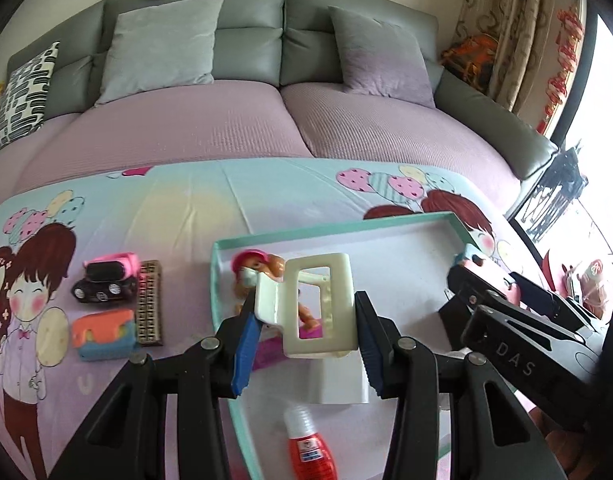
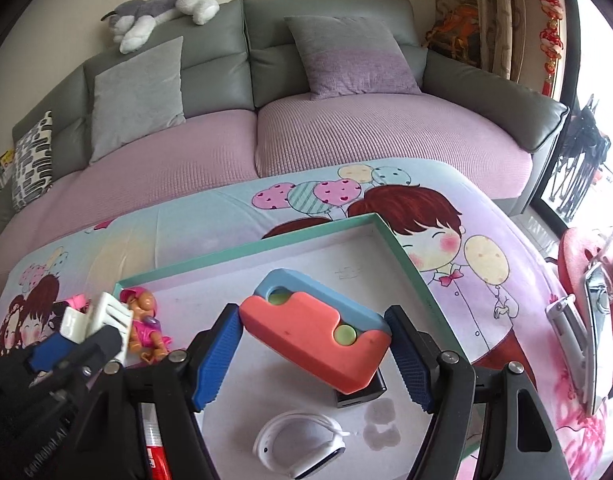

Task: Organize rigid objects
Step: 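Carry the pencil case and hair clip over the teal tray with both tools, then open the right tool to drop the case into the tray while the left tool holds the clip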

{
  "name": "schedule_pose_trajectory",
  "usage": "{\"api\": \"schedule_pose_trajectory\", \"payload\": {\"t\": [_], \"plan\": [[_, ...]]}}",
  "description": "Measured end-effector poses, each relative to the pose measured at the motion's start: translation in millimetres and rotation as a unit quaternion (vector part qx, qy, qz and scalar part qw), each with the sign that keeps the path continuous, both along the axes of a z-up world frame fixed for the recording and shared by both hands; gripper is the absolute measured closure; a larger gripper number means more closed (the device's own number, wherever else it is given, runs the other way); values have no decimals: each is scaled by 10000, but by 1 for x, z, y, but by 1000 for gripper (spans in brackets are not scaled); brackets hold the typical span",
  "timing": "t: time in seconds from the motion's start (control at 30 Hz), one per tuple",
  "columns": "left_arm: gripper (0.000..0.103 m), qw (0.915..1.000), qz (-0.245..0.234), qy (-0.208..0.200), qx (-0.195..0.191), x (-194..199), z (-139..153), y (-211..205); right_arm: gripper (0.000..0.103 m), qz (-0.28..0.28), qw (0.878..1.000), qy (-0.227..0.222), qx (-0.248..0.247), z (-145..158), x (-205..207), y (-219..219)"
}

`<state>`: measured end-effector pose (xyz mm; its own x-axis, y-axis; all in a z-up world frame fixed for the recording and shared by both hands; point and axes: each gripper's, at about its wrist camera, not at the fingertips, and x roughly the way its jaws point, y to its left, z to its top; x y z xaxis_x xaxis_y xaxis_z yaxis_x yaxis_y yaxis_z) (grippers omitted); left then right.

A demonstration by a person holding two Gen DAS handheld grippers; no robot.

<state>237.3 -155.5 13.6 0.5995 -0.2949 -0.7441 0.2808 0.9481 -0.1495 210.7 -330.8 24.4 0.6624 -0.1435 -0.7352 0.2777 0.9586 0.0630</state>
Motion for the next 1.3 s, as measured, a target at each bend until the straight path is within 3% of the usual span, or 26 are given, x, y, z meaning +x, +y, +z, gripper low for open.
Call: {"api": "schedule_pose_trajectory", "payload": {"t": [0.97,1.2,1.3], "plan": [[56,9989,-81,315,348,5,-23,-8,27,189,9988,437,-135,-27,12,11],[54,9988,-90,342,349,5,-22,-7,26,199,9984,473,-226,-26,13,12],[48,9989,-52,336,313,4,-20,-5,24,167,9987,439,-192,-25,11,11]]}}
